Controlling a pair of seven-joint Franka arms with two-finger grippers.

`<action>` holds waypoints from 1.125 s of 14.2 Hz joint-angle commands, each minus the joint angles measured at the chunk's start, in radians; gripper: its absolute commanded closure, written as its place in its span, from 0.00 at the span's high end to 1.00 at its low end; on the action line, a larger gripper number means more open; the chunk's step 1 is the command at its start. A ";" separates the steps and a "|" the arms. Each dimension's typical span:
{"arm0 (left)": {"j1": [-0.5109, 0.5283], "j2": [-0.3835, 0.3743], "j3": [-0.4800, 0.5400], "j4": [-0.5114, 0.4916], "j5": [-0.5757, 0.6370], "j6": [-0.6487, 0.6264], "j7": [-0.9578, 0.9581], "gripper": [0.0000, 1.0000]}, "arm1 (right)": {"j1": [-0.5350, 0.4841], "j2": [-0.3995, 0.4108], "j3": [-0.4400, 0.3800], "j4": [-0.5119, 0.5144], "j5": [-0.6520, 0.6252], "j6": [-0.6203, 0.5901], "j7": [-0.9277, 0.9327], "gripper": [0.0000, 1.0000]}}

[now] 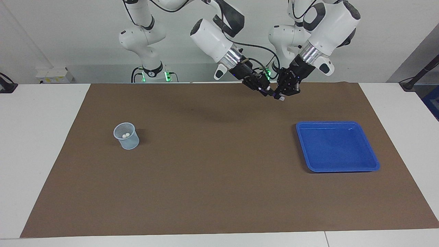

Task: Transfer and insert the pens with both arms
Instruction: 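Grasp the purple pen's free end with the right gripper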

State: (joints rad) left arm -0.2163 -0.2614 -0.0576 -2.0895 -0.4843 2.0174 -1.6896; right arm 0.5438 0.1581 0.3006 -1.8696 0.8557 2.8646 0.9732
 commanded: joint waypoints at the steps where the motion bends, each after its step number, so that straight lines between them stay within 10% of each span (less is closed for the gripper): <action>1: -0.015 -0.035 0.013 -0.032 -0.013 0.003 -0.010 0.00 | 0.001 0.008 0.005 0.009 0.025 0.007 -0.034 0.40; 7: -0.014 -0.035 0.013 -0.032 -0.013 0.000 -0.009 0.00 | 0.001 0.008 0.005 0.007 0.025 0.007 -0.033 0.03; 13: -0.014 -0.035 0.015 -0.032 -0.011 0.000 0.022 0.00 | -0.001 0.008 0.005 0.007 0.025 0.007 -0.034 0.00; 15: -0.015 -0.035 0.015 -0.032 -0.010 0.001 0.034 0.98 | -0.001 0.008 0.005 0.007 0.025 0.007 -0.034 0.00; 16: -0.015 -0.036 0.015 -0.030 -0.010 0.001 0.034 1.00 | 0.001 0.008 0.005 0.007 0.025 0.007 -0.034 0.00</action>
State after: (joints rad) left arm -0.2166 -0.2647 -0.0542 -2.0920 -0.4838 2.0154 -1.6678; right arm 0.5444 0.1588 0.3011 -1.8703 0.8557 2.8641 0.9719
